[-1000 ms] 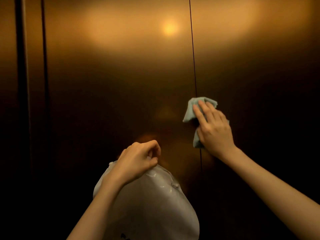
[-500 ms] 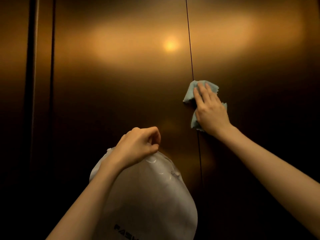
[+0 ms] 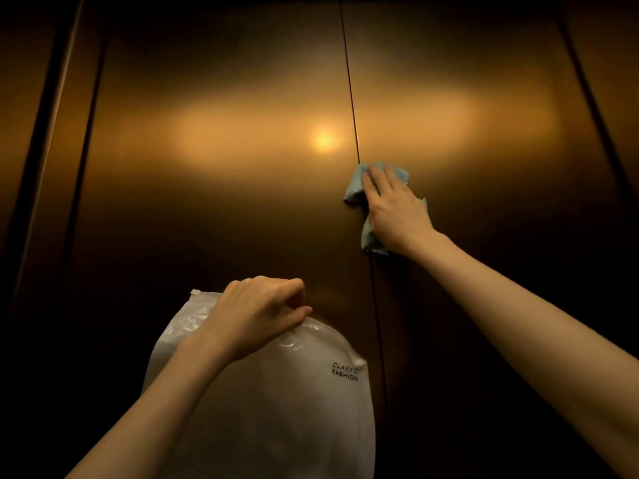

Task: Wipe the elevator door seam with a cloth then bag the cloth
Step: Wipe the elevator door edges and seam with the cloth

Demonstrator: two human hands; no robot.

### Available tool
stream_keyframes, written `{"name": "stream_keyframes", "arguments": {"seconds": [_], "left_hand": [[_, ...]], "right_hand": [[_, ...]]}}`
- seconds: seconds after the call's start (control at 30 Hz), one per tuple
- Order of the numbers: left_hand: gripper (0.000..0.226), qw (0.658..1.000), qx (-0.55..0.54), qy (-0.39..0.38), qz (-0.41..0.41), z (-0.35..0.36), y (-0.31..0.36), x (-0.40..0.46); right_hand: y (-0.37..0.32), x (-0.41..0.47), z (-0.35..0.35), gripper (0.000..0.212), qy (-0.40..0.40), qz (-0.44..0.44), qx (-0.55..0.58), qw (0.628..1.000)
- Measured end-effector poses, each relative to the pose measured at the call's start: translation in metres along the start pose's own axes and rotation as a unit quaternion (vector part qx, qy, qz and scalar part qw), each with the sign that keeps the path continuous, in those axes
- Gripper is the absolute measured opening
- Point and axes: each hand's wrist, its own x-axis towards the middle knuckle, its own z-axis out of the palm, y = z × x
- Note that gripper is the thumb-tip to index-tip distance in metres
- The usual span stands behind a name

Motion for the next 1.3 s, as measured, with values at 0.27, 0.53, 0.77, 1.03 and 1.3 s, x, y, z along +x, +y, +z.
{"name": "stream_keyframes", "arguments": {"seconds": [0.27,0.53,0.77,1.03,1.3], "left_hand": [[0.036,0.997,0.006,0.074,0.036,0.010,-0.025,0.012],[0.038,0.984,0.041,0.171,0.031,0.016,-0.043,0.029],[0.039,0.972,0.064,0.224,0.037,0.005,-0.045,0.068],[0.037,0.960,0.107,0.250,0.073,-0.013,-0.054,0.107],[0.038,0.949,0.133,0.280,0.049,-0.037,-0.090,0.179]], "right_hand": [[-0.003,-0.017,0.017,0.052,0.035,-0.012,0.014,0.999],[0.004,0.035,0.004,0.053,0.064,-0.006,0.021,0.998],[0.007,0.069,-0.004,0.050,0.090,0.025,0.061,0.994],[0.018,0.123,-0.005,0.044,0.128,0.042,0.072,0.988],[0.046,0.224,-0.019,0.033,0.183,0.042,0.066,0.980]]}}
